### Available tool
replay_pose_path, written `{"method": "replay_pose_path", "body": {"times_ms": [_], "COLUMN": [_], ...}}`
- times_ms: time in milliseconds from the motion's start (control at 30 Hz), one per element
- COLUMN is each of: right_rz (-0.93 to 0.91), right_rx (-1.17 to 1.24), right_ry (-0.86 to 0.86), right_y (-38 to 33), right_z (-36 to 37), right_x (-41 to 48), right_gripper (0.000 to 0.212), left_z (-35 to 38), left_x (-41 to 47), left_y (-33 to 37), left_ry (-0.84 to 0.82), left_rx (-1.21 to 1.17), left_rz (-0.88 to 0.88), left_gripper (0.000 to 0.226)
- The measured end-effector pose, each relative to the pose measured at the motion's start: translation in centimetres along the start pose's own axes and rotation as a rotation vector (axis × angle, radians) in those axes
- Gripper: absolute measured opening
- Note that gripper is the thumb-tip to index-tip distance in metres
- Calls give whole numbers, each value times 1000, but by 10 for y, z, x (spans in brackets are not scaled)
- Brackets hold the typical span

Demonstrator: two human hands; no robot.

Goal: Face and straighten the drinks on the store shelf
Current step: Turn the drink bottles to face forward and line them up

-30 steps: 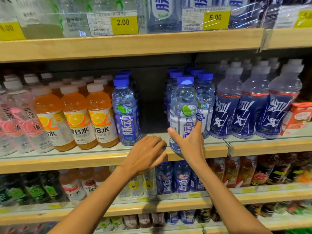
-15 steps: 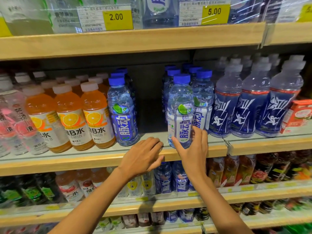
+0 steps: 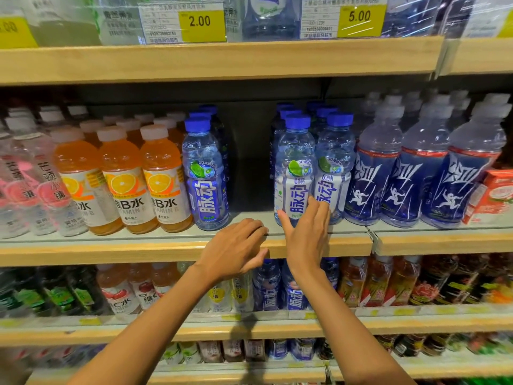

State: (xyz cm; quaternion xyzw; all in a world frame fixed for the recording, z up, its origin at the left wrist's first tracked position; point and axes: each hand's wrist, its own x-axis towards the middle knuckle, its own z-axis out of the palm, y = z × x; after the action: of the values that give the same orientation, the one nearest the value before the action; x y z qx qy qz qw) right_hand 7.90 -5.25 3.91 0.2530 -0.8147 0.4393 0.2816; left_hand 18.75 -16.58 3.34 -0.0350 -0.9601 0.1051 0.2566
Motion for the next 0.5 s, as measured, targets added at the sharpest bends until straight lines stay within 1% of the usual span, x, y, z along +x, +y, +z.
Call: {"method": "replay_pose_path", "body": {"times_ms": [167, 267, 333, 400, 467, 500], "right_rz": [6, 76, 75, 39, 27, 15], "right_rx": [24, 251, 333, 320, 345, 361], "right_ry": [-29, -99, -42, 35, 37, 13], "right_y": [0, 5, 8, 4, -12, -24], "right_z": [0, -7, -15, -19, -15, -10], "right_x": [2, 3, -7, -23, -36, -41], "right_gripper": [59, 60, 53, 39, 29, 27], "left_z": [-6, -10, -13, -17, -20, -22], "left_x": [0, -10, -28, -50, -70, -78], "left_y": [5, 6, 1, -10, -28, -38], "left_ry": [43, 113, 195, 299, 373, 384], "left_rx": [-19, -59, -85, -51, 19, 52], "left_rz": [-13, -11, -9, 7, 12, 9], "left_gripper": [43, 37, 31, 27, 24, 24]}}
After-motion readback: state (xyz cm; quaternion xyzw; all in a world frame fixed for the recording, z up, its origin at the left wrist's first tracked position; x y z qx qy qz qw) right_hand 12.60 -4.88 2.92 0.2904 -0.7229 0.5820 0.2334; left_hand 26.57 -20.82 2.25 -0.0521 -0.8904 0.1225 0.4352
